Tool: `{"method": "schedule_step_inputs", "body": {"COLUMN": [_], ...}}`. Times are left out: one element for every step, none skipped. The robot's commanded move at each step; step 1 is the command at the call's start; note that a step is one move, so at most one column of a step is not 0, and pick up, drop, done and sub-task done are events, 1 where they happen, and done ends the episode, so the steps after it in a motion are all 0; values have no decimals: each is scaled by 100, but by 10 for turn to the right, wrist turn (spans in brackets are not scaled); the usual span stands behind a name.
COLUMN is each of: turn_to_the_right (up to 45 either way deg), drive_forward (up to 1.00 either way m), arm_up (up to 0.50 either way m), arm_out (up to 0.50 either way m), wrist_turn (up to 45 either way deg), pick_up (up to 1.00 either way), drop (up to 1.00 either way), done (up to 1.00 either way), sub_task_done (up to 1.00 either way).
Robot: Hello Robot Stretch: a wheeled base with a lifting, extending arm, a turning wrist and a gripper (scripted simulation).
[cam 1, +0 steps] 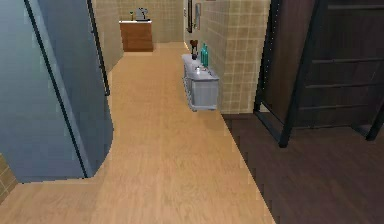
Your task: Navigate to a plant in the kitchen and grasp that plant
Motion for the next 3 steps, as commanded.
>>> {"method": "schedule_step_inputs", "body": {"turn_to_the_right": [-60, 0, -90], "drive_forward": [0, 55, 0], "arm_up": [0, 0, 0], "arm_out": [0, 0, 0], "wrist_turn": [0, 0, 0], "pick_up": [0, 0, 0], "drop": [0, 0, 0], "done": [0, 0, 0], "sub_task_done": [0, 0, 0]}}
